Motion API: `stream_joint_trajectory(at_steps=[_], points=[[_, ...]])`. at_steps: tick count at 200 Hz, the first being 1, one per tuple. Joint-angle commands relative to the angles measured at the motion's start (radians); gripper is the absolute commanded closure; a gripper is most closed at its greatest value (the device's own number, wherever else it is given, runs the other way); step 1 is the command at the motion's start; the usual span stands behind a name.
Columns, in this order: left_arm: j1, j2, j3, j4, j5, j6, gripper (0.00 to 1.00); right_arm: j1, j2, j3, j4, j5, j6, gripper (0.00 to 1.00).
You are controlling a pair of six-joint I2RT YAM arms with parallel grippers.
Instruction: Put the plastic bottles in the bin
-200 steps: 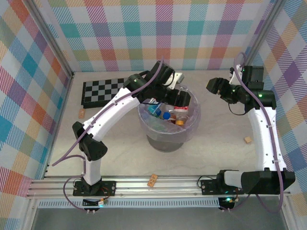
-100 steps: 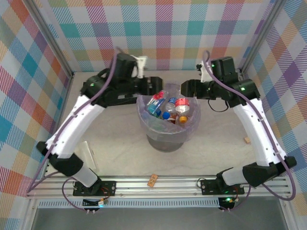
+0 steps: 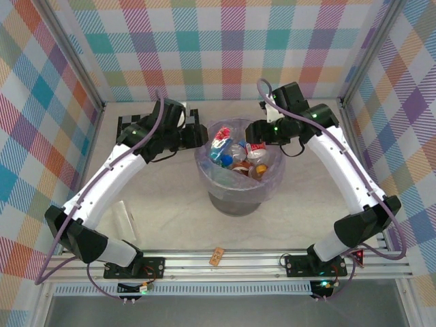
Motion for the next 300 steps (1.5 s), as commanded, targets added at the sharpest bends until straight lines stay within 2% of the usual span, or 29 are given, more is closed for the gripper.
stream_joint_trajectory(at_steps=[1, 23, 38, 55, 73, 101, 127, 166, 200, 249, 264, 282, 300], points=[[0.007, -0.02, -0.031, 0.082, 0.048, -0.044, 0.38, 0.007, -0.026, 0.022, -0.017, 0.001, -0.006, 0.4], [0.004, -0.013, -0.061, 0.132, 0.102, -0.08, 0.41, -0.01, -0.047, 0.09, -0.049, 0.041, -0.018, 0.34], [0.002, -0.003, -0.064, 0.14, 0.129, -0.091, 0.42, -0.066, -0.062, 0.107, -0.079, 0.066, -0.018, 0.33], [-0.002, -0.001, -0.067, 0.143, 0.124, -0.089, 0.44, -0.167, -0.085, 0.078, -0.101, 0.012, -0.007, 0.34], [-0.013, 0.003, -0.063, 0.151, 0.124, -0.089, 0.53, -0.244, -0.114, 0.023, -0.118, -0.023, -0.01, 0.36], [-0.053, 0.04, -0.034, 0.156, 0.122, -0.085, 0.63, -0.291, -0.139, -0.049, -0.138, -0.069, -0.016, 0.39], [-0.081, 0.088, 0.004, 0.162, 0.136, -0.09, 0.65, -0.334, -0.171, -0.095, -0.148, -0.137, -0.011, 0.41], [-0.137, 0.17, 0.059, 0.232, 0.157, -0.116, 0.71, -0.481, -0.219, -0.076, -0.228, -0.151, -0.055, 0.44], [-0.174, 0.275, 0.157, 0.243, 0.159, -0.117, 0.71, -0.515, -0.251, -0.074, -0.301, -0.114, -0.07, 0.46], [-0.179, 0.326, 0.196, 0.267, 0.156, -0.113, 0.71, -0.515, -0.297, -0.127, -0.37, -0.103, -0.066, 0.46], [-0.175, 0.314, 0.194, 0.267, 0.15, -0.101, 0.66, -0.515, -0.306, -0.162, -0.365, -0.108, -0.064, 0.47], [-0.165, 0.291, 0.195, 0.267, 0.155, -0.093, 0.46, -0.515, -0.311, -0.21, -0.338, -0.157, -0.055, 0.53], [-0.155, 0.26, 0.196, 0.258, 0.15, -0.081, 0.31, -0.506, -0.311, -0.243, -0.313, -0.195, -0.046, 0.55]])
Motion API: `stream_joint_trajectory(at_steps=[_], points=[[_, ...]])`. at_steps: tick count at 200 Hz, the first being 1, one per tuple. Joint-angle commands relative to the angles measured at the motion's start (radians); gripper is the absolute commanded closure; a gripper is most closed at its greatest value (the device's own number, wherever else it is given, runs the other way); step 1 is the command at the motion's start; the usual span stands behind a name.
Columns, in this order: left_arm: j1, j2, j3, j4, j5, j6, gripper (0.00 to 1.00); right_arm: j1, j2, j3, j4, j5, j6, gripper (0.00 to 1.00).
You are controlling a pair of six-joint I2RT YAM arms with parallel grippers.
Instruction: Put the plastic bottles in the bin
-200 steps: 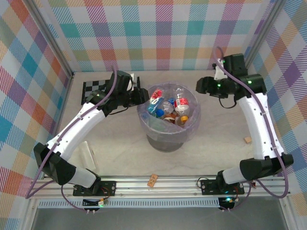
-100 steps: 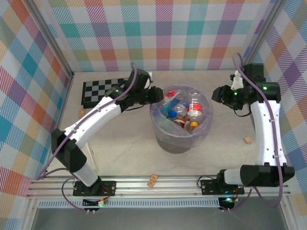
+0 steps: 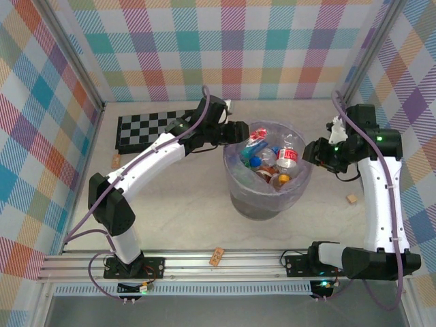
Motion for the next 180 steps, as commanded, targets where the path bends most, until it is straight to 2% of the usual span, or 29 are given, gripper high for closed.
stream_joint_trajectory(at_steps=[1, 19, 34, 71, 91, 110, 123, 143, 169, 180], points=[[0.009, -0.055, 0.023, 0.005, 0.013, 0.015, 0.3, 0.006, -0.007, -0.039, 0.012, -0.062, 0.008, 0.55], [0.029, -0.09, 0.03, -0.017, -0.001, 0.029, 0.22, 0.016, -0.004, -0.054, 0.029, -0.071, 0.016, 0.59], [0.056, -0.131, 0.032, -0.048, -0.013, 0.042, 0.19, 0.037, 0.004, -0.065, 0.052, -0.085, 0.03, 0.68], [0.174, -0.294, -0.03, -0.179, -0.105, 0.106, 0.0, 0.129, 0.033, -0.081, 0.14, -0.085, 0.097, 0.7], [0.273, -0.41, -0.125, -0.253, -0.185, 0.135, 0.0, 0.194, 0.061, -0.087, 0.22, -0.085, 0.15, 0.72], [0.402, -0.522, -0.256, -0.287, -0.212, 0.147, 0.0, 0.268, 0.114, -0.079, 0.284, -0.089, 0.185, 0.72], [0.486, -0.591, -0.342, -0.315, -0.244, 0.163, 0.0, 0.319, 0.158, -0.059, 0.318, -0.093, 0.199, 0.71], [0.579, -0.687, -0.483, -0.319, -0.35, 0.196, 0.0, 0.38, 0.203, -0.001, 0.34, -0.084, 0.214, 0.69], [0.643, -0.768, -0.662, -0.228, -0.449, 0.222, 0.0, 0.357, 0.194, 0.084, 0.326, -0.012, 0.19, 0.61], [0.645, -0.784, -0.732, -0.169, -0.506, 0.224, 0.0, 0.321, 0.189, 0.126, 0.314, 0.004, 0.166, 0.51]])
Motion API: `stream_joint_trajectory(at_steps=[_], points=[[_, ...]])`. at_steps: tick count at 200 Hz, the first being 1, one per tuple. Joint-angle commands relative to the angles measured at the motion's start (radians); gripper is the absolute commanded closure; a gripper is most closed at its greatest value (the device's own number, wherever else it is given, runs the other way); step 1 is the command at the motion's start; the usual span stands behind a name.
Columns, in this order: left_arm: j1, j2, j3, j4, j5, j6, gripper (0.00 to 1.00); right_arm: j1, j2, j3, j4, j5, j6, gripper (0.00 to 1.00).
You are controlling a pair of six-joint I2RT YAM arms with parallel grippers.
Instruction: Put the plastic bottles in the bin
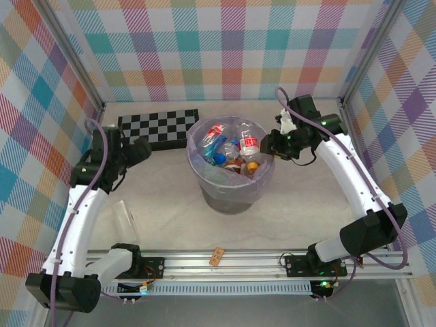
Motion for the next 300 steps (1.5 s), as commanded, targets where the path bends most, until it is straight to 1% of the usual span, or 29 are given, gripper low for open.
stream_joint_trajectory(at_steps=[1, 10, 15, 21, 29, 31, 38, 53, 66, 83, 96, 113, 131, 153, 165, 171, 193, 202, 206, 209, 218, 228, 237, 254, 263, 274, 280, 297, 300], points=[[0.02, -0.044, -0.119, 0.096, -0.152, 0.045, 0.0, -0.05, -0.026, 0.114, 0.008, 0.038, -0.025, 0.5], [0.023, -0.05, -0.176, 0.151, -0.19, 0.029, 0.0, -0.079, -0.047, 0.12, 0.035, 0.064, -0.051, 0.44], [0.026, -0.051, -0.208, 0.185, -0.2, 0.021, 0.0, -0.098, -0.064, 0.113, 0.057, 0.083, -0.065, 0.37], [0.028, -0.05, -0.246, 0.224, -0.203, 0.016, 0.0, -0.12, -0.088, 0.098, 0.084, 0.102, -0.086, 0.26], [0.028, -0.053, -0.3, 0.292, -0.186, 0.033, 0.0, -0.145, -0.119, 0.065, 0.123, 0.129, -0.117, 0.02], [0.028, -0.054, -0.314, 0.309, -0.181, 0.037, 0.0, -0.15, -0.127, 0.054, 0.131, 0.141, -0.123, 0.0], [0.028, -0.056, -0.362, 0.373, -0.18, 0.041, 0.0, -0.162, -0.157, 0.006, 0.169, 0.206, -0.149, 0.01], [0.028, -0.06, -0.473, 0.55, -0.195, 0.058, 0.0, -0.166, -0.235, -0.155, 0.298, 0.406, -0.186, 0.0], [0.027, -0.054, -0.561, 0.704, -0.202, 0.103, 0.0, -0.168, -0.31, -0.356, 0.47, 0.549, -0.225, 0.01], [0.028, -0.026, -0.636, 0.871, -0.2, 0.155, 0.0, -0.171, -0.389, -0.601, 0.706, 0.635, -0.298, 0.0], [0.027, 0.017, -0.67, 0.98, -0.169, 0.193, 0.0, -0.184, -0.406, -0.737, 0.836, 0.678, -0.331, 0.01], [0.027, 0.093, -0.693, 1.106, -0.129, 0.221, 0.0, -0.223, -0.381, -0.859, 0.973, 0.681, -0.346, 0.01], [0.027, 0.175, -0.705, 1.235, -0.103, 0.243, 0.0, -0.238, -0.336, -0.953, 1.11, 0.678, -0.374, 0.01], [0.027, 0.313, -0.718, 1.42, -0.08, 0.26, 0.0, -0.249, -0.255, -1.023, 1.271, 0.648, -0.396, 0.01], [0.027, 0.375, -0.687, 1.428, -0.093, 0.278, 0.0, -0.251, -0.209, -1.043, 1.338, 0.646, -0.393, 0.01], [0.027, 0.382, -0.66, 1.38, -0.086, 0.286, 0.0, -0.252, -0.183, -1.051, 1.37, 0.645, -0.389, 0.01], [0.025, 0.404, -0.643, 1.382, -0.087, 0.302, 0.0, -0.252, -0.107, -1.094, 1.505, 0.643, -0.35, 0.01], [0.025, 0.41, -0.65, 1.411, -0.086, 0.314, 0.0, -0.251, -0.083, -1.115, 1.577, 0.645, -0.35, 0.0], [0.025, 0.412, -0.652, 1.421, -0.089, 0.319, 0.0, -0.251, -0.08, -1.109, 1.569, 0.652, -0.35, 0.01], [0.025, 0.418, -0.658, 1.446, -0.091, 0.322, 0.0, -0.251, -0.081, -1.107, 1.564, 0.65, -0.349, 0.01], [0.025, 0.458, -0.691, 1.558, -0.102, 0.327, 0.0, -0.251, -0.069, -1.122, 1.638, 0.656, -0.364, 0.01], [0.023, 0.507, -0.697, 1.613, -0.086, 0.341, 0.0, -0.25, -0.052, -1.122, 1.673, 0.651, -0.376, 0.01], [0.012, 0.525, -0.68, 1.594, -0.081, 0.354, 0.0, -0.252, -0.038, -1.121, 1.7, 0.641, -0.381, 0.01], [0.01, 0.531, -0.681, 1.602, -0.082, 0.354, 0.0, -0.247, 0.047, -1.152, 1.882, 0.626, -0.4, 0.0], [0.01, 0.547, -0.697, 1.648, -0.08, 0.354, 0.0, -0.242, 0.038, -1.12, 1.791, 0.608, -0.397, 0.01], [0.001, 0.575, -0.714, 1.706, -0.081, 0.372, 0.0, -0.242, 0.048, -1.136, 1.845, 0.604, -0.409, 0.0], [-0.006, 0.571, -0.712, 1.696, -0.094, 0.376, 0.0, -0.244, 0.034, -1.15, 1.844, 0.586, -0.403, 0.01], [-0.013, 0.575, -0.711, 1.699, -0.103, 0.378, 0.0, -0.249, 0.042, -1.228, 1.983, 0.51, -0.428, 0.0], [-0.014, 0.572, -0.709, 1.692, -0.105, 0.377, 0.0, -0.249, 0.066, -1.243, 2.044, 0.516, -0.427, 0.0]])
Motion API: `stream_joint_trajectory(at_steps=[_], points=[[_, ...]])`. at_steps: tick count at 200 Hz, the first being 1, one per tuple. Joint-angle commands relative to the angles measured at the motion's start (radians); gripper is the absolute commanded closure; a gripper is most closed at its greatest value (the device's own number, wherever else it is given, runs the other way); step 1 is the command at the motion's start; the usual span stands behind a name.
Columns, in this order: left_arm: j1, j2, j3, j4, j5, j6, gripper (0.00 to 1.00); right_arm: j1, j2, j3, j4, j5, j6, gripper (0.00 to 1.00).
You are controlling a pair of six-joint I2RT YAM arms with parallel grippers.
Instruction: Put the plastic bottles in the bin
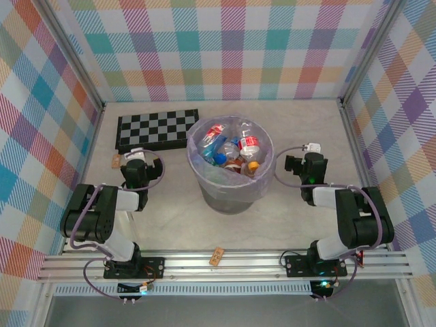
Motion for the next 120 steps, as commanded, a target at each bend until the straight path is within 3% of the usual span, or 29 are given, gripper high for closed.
stream_joint_trajectory(at_steps=[1, 6, 16, 25, 36, 120], points=[[-0.015, 0.008, -0.011, 0.085, -0.012, 0.028, 0.0, -0.004, 0.039, -0.082, 0.276, -0.078, -0.035, 0.0], [-0.016, 0.009, -0.01, 0.083, -0.015, 0.028, 0.0, 0.002, 0.086, -0.099, 0.393, -0.061, -0.059, 0.01], [-0.017, 0.011, -0.007, 0.081, -0.02, 0.029, 0.0, 0.006, 0.028, -0.066, 0.205, -0.071, -0.034, 0.01], [-0.019, 0.012, -0.005, 0.079, -0.022, 0.03, 0.0, -0.006, 0.06, -0.07, 0.282, -0.076, -0.04, 0.01], [-0.019, 0.011, -0.004, 0.074, -0.023, 0.03, 0.0, -0.019, 0.035, -0.047, 0.183, -0.092, -0.017, 0.01], [-0.02, 0.011, -0.005, 0.078, -0.023, 0.031, 0.0, -0.044, 0.037, -0.04, 0.18, -0.106, 0.003, 0.01]])
